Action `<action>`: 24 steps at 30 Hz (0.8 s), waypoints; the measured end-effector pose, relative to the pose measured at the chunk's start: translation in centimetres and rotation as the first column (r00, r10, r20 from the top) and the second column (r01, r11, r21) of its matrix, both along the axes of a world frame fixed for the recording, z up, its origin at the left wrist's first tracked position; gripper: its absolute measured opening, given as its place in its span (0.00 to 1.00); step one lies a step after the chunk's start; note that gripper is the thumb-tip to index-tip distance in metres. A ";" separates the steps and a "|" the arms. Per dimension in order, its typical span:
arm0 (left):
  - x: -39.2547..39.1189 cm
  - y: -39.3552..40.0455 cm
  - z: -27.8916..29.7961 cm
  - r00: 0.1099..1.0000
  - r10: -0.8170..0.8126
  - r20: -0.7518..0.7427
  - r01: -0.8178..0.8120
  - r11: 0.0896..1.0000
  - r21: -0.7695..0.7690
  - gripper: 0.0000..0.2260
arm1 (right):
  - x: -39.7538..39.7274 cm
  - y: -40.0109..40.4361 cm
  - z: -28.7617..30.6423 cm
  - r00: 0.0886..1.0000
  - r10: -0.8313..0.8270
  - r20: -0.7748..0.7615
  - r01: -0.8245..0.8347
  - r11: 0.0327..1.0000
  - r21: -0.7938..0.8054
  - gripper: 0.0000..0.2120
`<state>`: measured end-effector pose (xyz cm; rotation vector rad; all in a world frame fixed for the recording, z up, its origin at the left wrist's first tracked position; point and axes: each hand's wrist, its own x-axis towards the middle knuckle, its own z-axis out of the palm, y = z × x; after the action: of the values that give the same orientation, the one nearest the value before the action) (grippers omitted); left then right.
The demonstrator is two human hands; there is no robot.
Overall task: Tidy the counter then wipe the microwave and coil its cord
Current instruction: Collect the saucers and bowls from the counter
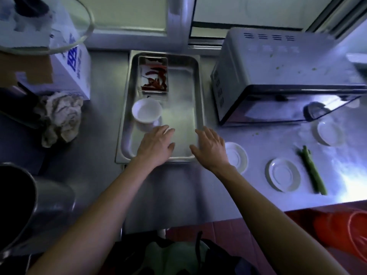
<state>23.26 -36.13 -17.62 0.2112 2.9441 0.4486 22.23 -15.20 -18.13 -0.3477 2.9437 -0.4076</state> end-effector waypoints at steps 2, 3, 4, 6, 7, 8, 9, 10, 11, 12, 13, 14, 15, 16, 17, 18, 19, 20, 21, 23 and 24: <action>1.2 2.8 0.2 1.000 -0.012 0.008 0.012 1.000 0.005 0.24 | 1.8 2.6 0.4 1.000 -0.031 -0.002 0.031 0.999 -0.035 0.29; 1.9 4.2 0.4 1.000 -0.017 0.003 0.017 1.000 0.009 0.24 | 2.8 4.0 0.6 0.999 -0.048 0.007 0.049 0.997 -0.053 0.29; 2.7 5.6 0.6 1.000 -0.022 -0.008 0.023 1.000 0.014 0.23 | 3.8 5.5 0.8 0.998 -0.064 0.019 0.065 0.996 -0.065 0.29; 4.6 8.6 1.1 0.999 -0.038 -0.029 0.038 0.999 0.025 0.23 | 6.0 8.8 1.2 0.995 -0.095 0.032 0.097 0.992 -0.077 0.28; 5.5 10.1 1.3 0.998 -0.053 -0.036 0.054 0.998 0.024 0.22 | 7.2 10.4 1.3 0.994 -0.110 0.028 0.112 0.990 -0.080 0.28; 6.4 11.5 1.4 0.997 -0.075 -0.037 0.076 0.997 0.016 0.22 | 8.5 12.1 1.4 0.992 -0.125 0.018 0.126 0.989 -0.081 0.28; 7.2 13.1 1.4 0.995 -0.099 -0.030 0.100 0.995 0.003 0.23 | 9.7 13.8 1.6 0.990 -0.141 0.007 0.141 0.986 -0.087 0.27; 8.0 14.6 1.5 0.992 -0.123 -0.020 0.123 0.992 -0.011 0.23 | 10.9 15.4 1.7 0.987 -0.160 0.000 0.159 0.983 -0.096 0.28; 8.7 16.0 1.5 0.989 -0.146 -0.013 0.146 0.989 -0.025 0.24 | 12.1 17.0 1.9 0.983 -0.182 0.002 0.181 0.978 -0.103 0.28; 9.3 17.5 1.5 0.985 -0.170 -0.016 0.169 0.985 -0.038 0.25 | 13.2 18.5 2.0 0.979 -0.204 0.011 0.204 0.974 -0.104 0.29; 9.9 19.0 1.6 0.981 -0.191 -0.025 0.190 0.981 -0.049 0.25 | 14.2 19.9 2.0 0.974 -0.226 0.023 0.227 0.968 -0.103 0.29; 10.4 20.4 1.7 0.977 -0.208 -0.034 0.206 0.977 -0.055 0.25 | 15.1 21.4 2.1 0.968 -0.248 0.033 0.250 0.962 -0.106 0.30; 10.9 21.8 1.9 0.974 -0.221 -0.039 0.219 0.974 -0.057 0.25 | 16.0 22.8 2.2 0.962 -0.270 0.040 0.272 0.955 -0.114 0.30; 11.2 23.3 2.2 0.972 -0.234 -0.038 0.231 0.971 -0.060 0.25 | 16.9 24.2 2.2 0.956 -0.289 0.048 0.293 0.948 -0.121 0.30; 11.6 24.7 2.4 0.968 -0.248 -0.032 0.245 0.967 -0.068 0.24 | 17.9 25.5 2.3 0.949 -0.309 0.054 0.314 0.941 -0.127 0.29; 11.8 26.0 2.7 0.964 -0.263 -0.026 0.260 0.962 -0.081 0.24 | 18.7 26.9 2.3 0.942 -0.332 0.052 0.336 0.932 -0.133 0.29; 11.9 27.4 2.9 0.959 -0.282 -0.021 0.279 0.956 -0.091 0.24 | 19.6 28.2 2.4 0.932 -0.359 0.047 0.362 0.922 -0.142 0.29; 12.0 28.8 3.1 0.953 -0.303 -0.014 0.300 0.949 -0.091 0.24 | 20.4 29.5 2.6 0.920 -0.390 0.044 0.392 0.907 -0.152 0.29; 12.1 30.2 3.3 0.946 -0.325 -0.003 0.323 0.943 -0.084 0.24 | 21.1 30.7 2.8 0.905 -0.424 0.045 0.425 0.890 -0.161 0.29; 12.2 33.0 3.7 0.925 -0.380 0.001 0.379 0.922 -0.078 0.24 | 22.6 33.2 3.2 0.871 -0.490 0.044 0.489 0.854 -0.177 0.28; 12.2 34.4 3.7 0.911 -0.412 -0.009 0.410 0.909 -0.078 0.24 | 23.3 34.4 3.3 0.856 -0.516 0.043 0.514 0.838 -0.180 0.28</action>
<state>35.51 -1.76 -13.87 0.8122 2.8176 0.2735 45.57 19.18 -14.81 0.4496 2.9743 -0.7481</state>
